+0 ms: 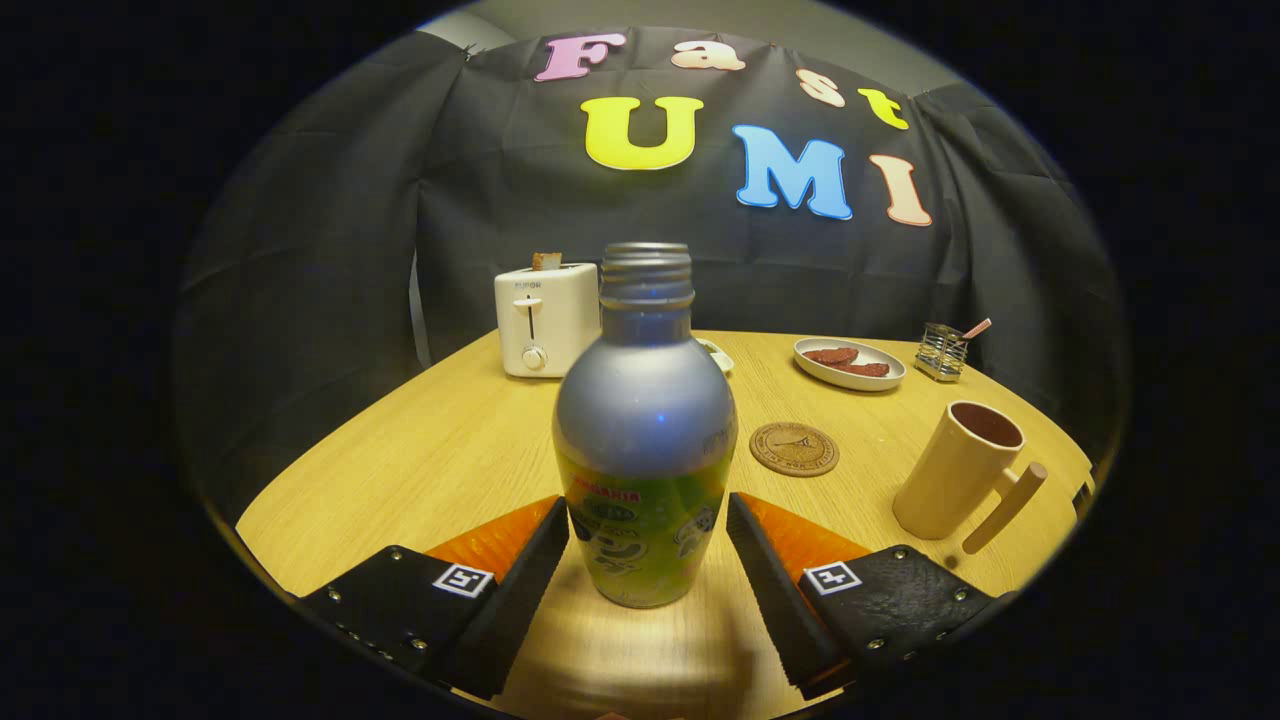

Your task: Take the bottle from table, then pour the juice into the cup, finally place the bottle on the coaster

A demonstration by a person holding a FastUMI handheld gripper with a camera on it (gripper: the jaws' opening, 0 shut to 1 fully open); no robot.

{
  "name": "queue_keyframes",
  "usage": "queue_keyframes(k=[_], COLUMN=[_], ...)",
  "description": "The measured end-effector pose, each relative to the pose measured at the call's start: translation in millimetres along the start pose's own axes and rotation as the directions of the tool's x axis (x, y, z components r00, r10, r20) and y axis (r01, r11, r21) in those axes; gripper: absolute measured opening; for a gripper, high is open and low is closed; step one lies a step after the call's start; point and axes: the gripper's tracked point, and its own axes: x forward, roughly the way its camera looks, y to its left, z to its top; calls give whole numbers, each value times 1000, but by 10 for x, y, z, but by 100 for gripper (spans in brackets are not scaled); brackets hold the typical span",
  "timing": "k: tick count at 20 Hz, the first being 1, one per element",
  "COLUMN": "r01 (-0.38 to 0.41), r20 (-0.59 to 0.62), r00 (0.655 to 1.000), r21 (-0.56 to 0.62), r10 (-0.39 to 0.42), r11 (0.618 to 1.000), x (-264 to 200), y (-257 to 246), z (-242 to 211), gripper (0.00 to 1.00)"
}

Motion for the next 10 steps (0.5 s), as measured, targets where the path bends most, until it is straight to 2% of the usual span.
queue_keyframes(k=[4,6,8,10], r01=[-9,-18,-19,-18], r20=[-24,-32,-33,-40], r00=[1000,999,999,999], r21=[-26,-37,-39,-21], r10=[8,17,18,17], r11=[1000,999,999,1000], x=[0,21,29,29], y=[15,30,42,28], z=[-59,-68,-70,-64], gripper=[97,92,82,81])
